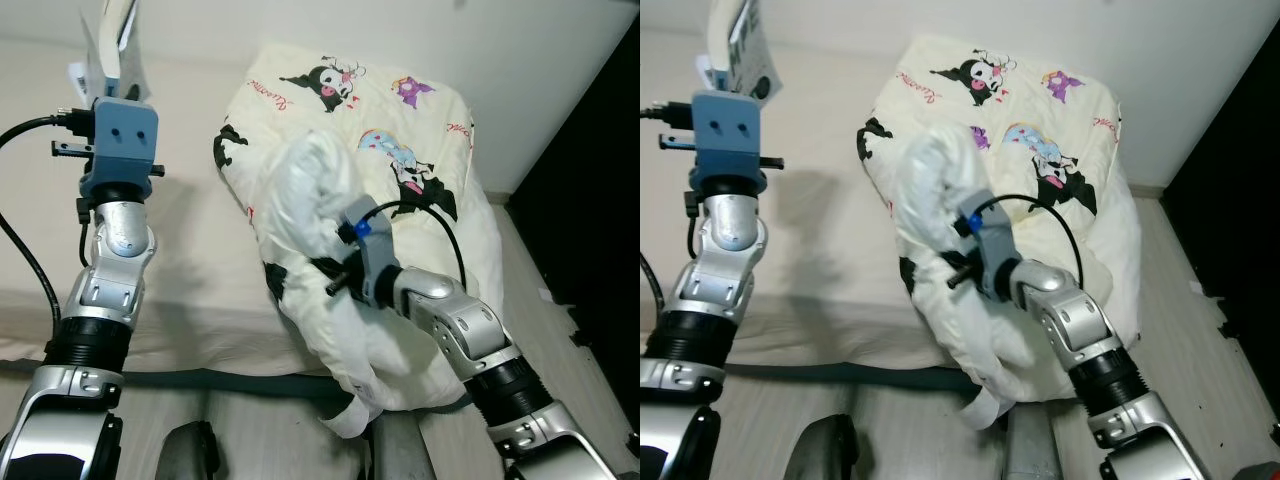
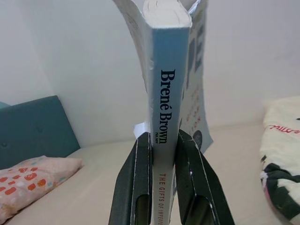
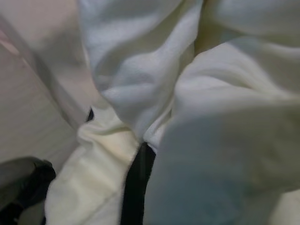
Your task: Clean up the room
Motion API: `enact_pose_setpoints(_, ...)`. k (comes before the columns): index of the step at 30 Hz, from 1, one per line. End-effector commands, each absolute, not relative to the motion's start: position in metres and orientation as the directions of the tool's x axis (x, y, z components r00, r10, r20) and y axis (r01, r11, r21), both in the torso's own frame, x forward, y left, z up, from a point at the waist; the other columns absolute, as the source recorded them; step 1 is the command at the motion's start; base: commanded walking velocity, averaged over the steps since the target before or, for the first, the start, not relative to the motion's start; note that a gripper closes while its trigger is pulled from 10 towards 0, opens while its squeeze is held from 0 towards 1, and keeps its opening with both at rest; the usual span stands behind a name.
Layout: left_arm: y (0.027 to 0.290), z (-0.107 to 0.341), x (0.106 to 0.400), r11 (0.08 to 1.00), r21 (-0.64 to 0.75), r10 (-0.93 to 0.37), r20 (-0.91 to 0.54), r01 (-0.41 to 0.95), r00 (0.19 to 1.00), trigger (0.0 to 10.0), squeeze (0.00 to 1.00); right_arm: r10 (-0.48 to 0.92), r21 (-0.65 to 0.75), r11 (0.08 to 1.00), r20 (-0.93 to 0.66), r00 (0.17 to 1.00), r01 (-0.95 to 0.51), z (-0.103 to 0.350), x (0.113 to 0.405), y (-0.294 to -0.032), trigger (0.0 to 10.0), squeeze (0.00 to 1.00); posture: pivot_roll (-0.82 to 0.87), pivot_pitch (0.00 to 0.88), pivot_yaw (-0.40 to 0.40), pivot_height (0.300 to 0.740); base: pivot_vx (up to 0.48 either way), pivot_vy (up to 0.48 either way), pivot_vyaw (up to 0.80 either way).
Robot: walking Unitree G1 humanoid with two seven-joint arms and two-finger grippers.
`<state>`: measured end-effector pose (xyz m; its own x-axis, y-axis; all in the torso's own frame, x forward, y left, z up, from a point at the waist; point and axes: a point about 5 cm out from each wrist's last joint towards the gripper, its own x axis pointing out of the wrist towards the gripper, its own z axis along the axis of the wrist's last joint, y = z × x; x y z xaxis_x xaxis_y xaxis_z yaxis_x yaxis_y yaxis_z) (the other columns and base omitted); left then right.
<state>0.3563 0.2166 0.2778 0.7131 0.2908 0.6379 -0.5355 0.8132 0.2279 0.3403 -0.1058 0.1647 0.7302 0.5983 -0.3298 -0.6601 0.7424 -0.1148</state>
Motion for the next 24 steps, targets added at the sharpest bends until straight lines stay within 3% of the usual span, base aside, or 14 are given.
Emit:
enact_pose_setpoints(1,0.211,0.289,0.354,0.823,0.208,0.273,0.671,-0.529,0.689,0.0,0.0,0.576,-0.121,0.748,-0.37,0.729,-0.652,0.157,0.339,-0.111,10.0,0.67,-0.06,0.032,-0.007,0.5,0.0,0.0,0.0)
enact_pose_setpoints(2,0.212,0.291,0.353,0.821,0.205,0.278,0.672,-0.533,0.686,0.0,0.0,0.595,-0.112,0.731,-0.38,0.709,-0.673,0.153,0.336,-0.11,10.0,1.0,-0.06,0.032,-0.008,0.5,0.0,0.0,0.0)
enact_pose_setpoints(4,0.213,0.295,0.351,0.815,0.203,0.284,0.676,-0.543,0.68,0.0,0.0,0.684,-0.099,0.641,-0.377,0.625,-0.761,0.147,0.327,-0.099,10.0,1.0,-0.06,0.032,-0.015,0.5,0.0,0.0,0.0)
enact_pose_setpoints(5,0.213,0.295,0.351,0.815,0.203,0.284,0.676,-0.543,0.68,0.0,0.0,0.684,-0.099,0.641,-0.377,0.625,-0.761,0.147,0.327,-0.099,10.0,1.0,-0.06,0.032,-0.015,0.5,0.0,0.0,0.0)
enact_pose_setpoints(7,0.214,0.297,0.349,0.811,0.203,0.287,0.679,-0.548,0.676,0.0,0.0,0.79,-0.101,0.495,-0.362,0.495,-0.863,0.144,0.312,-0.08,10.0,1.0,-0.06,0.032,-0.016,0.5,0.0,0.0,0.0)
enact_pose_setpoints(11,0.213,0.298,0.347,0.809,0.207,0.287,0.678,-0.55,0.677,0.0,0.0,0.847,-0.068,0.39,-0.366,0.386,-0.918,0.139,0.302,-0.065,10.0,1.0,-0.06,0.03,-0.019,0.5,0.0,0.0,0.0)
enact_pose_setpoints(13,0.213,0.298,0.347,0.809,0.207,0.287,0.678,-0.55,0.677,0.0,0.0,0.847,-0.068,0.39,-0.366,0.386,-0.918,0.139,0.302,-0.065,10.0,1.0,-0.06,0.03,-0.019,0.5,0.0,0.0,0.0)
enact_pose_setpoints(14,0.212,0.299,0.346,0.809,0.211,0.283,0.678,-0.549,0.678,0.0,0.0,0.872,-0.065,0.306,-0.382,0.307,-0.95,0.137,0.292,-0.061,10.0,1.0,-0.06,0.031,-0.023,0.5,0.0,0.0,0.0)
enact_pose_setpoints(17,0.211,0.299,0.345,0.808,0.215,0.28,0.679,-0.549,0.679,0.0,0.0,0.876,-0.064,0.291,-0.383,0.293,-0.955,0.138,0.29,-0.062,10.0,1.0,-0.06,0.032,-0.023,0.5,0.0,0.0,0.0)
enact_pose_setpoints(18,0.211,0.299,0.345,0.808,0.218,0.277,0.68,-0.547,0.679,0.0,0.0,0.863,-0.083,0.303,-0.399,0.31,-0.95,0.137,0.291,-0.068,10.0,0.45,-0.06,0.032,-0.021,0.5,0.0,0.0,0.0)
enact_pose_setpoints(20,0.211,0.299,0.345,0.808,0.218,0.277,0.68,-0.547,0.679,0.0,0.0,0.863,-0.083,0.303,-0.399,0.31,-0.95,0.137,0.291,-0.068,10.0,0.45,-0.06,0.032,-0.021,0.5,0.0,0.0,0.0)
enact_pose_setpoints(21,0.211,0.3,0.345,0.808,0.219,0.275,0.681,-0.547,0.679,0.0,0.0,0.839,-0.1,0.344,-0.413,0.353,-0.934,0.138,0.295,-0.079,10.0,0.0,-0.06,0.032,-0.02,0.5,0.0,0.0,0.0)
enact_pose_setpoints(22,0.21,0.301,0.345,0.808,0.221,0.271,0.683,-0.546,0.678,0.0,0.0,0.803,-0.12,0.407,-0.426,0.417,-0.906,0.139,0.301,-0.093,10.0,0.0,-0.07,0.033,-0.019,0.5,0.0,0.0,0.0)
enact_pose_setpoints(24,0.21,0.302,0.345,0.808,0.222,0.27,0.683,-0.545,0.679,0.0,0.0,0.779,-0.131,0.443,-0.432,0.453,-0.887,0.14,0.304,-0.103,10.0,0.0,-0.07,0.033,-0.02,0.5,0.0,0.0,0.0)
